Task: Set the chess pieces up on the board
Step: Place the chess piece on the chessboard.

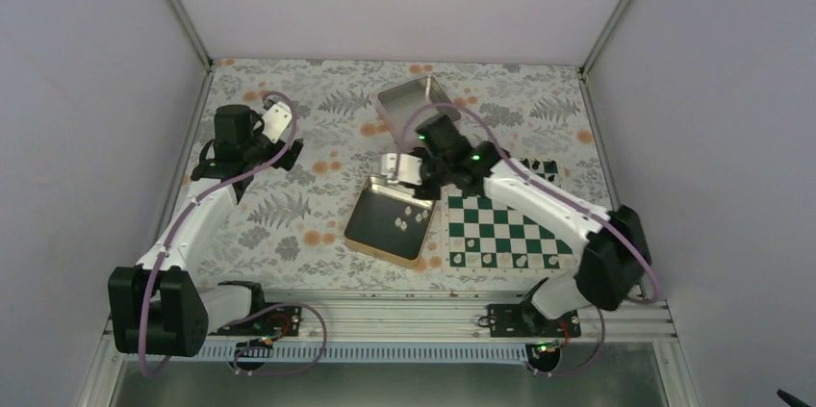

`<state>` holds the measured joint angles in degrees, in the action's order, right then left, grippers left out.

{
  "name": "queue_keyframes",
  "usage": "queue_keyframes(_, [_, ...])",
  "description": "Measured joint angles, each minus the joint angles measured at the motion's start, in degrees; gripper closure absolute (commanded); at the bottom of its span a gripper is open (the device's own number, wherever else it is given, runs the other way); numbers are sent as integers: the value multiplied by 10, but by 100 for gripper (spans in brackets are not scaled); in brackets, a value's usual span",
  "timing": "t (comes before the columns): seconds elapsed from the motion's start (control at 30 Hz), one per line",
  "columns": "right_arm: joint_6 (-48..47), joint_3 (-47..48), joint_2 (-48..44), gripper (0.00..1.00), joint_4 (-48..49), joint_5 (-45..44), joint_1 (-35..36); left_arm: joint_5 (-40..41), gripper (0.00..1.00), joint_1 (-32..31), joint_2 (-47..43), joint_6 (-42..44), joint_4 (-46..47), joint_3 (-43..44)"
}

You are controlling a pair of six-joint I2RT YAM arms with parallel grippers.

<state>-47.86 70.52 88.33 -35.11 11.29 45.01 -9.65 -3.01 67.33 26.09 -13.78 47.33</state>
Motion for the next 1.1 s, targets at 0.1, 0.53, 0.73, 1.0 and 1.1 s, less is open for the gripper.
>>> queue_keyframes(0.1, [-1, -63, -69, 95, -8, 5, -52, 0, 0, 0, 0, 0, 0, 0])
queue_keyframes(0.53, [-58, -312, -283, 96, -70, 36, -283, 0, 0, 0, 0, 0, 0, 0])
queue_keyframes(0.73, [-80, -378, -286, 96, -69, 59, -303, 0, 0, 0, 0, 0, 0, 0])
queue_keyframes(1.0, [-102, -396, -268, 96, -67, 77, -317, 0, 0, 0, 0, 0, 0, 0])
queue_keyframes(1.1, [-109, -396, -262, 96, -67, 82, -324, 0, 0, 0, 0, 0, 0, 0])
